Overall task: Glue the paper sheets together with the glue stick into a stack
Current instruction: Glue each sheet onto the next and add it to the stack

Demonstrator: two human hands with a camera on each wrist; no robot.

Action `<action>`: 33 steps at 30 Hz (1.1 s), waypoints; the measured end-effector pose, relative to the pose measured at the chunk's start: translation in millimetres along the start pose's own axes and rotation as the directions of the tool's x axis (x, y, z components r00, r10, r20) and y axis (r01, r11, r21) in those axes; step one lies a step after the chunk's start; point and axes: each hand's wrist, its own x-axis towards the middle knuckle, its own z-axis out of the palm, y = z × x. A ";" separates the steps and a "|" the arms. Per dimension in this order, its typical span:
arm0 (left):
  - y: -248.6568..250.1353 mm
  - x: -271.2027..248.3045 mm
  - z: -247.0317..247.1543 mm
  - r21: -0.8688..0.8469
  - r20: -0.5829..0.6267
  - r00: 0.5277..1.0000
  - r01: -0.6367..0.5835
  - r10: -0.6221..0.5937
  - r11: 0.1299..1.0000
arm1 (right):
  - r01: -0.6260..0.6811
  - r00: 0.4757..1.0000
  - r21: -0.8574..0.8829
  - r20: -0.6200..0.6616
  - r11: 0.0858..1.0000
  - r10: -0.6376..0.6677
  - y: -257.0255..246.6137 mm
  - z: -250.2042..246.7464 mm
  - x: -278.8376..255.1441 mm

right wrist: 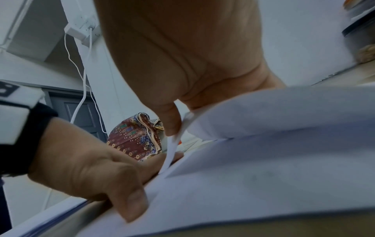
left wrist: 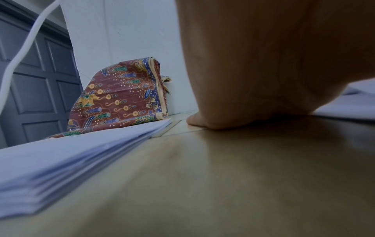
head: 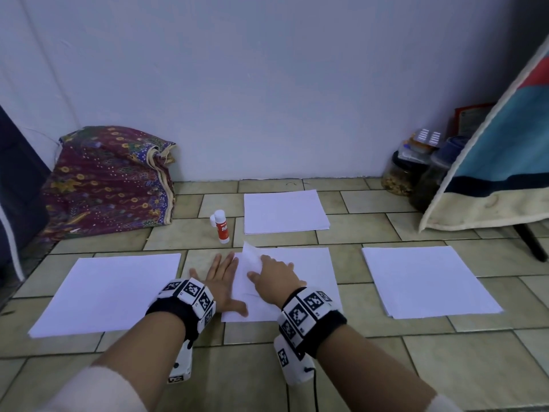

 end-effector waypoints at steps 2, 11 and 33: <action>-1.1 1.1 0.7 0.001 0.003 1.000 -0.006 0.006 1.000 | -0.023 1.000 0.007 0.005 1.000 0.023 -2.5 -2.1 -1.4; -6.9 9.1 6.9 -0.015 -0.012 1.000 -0.021 0.020 1.000 | -0.007 1.000 -0.001 0.024 1.000 0.007 -6.8 -6.8 -5.1; -10.4 13.4 6.9 -0.045 0.010 1.000 -0.026 0.027 0.999 | -0.009 0.999 -0.013 0.049 1.000 0.009 -10.7 -8.6 -22.8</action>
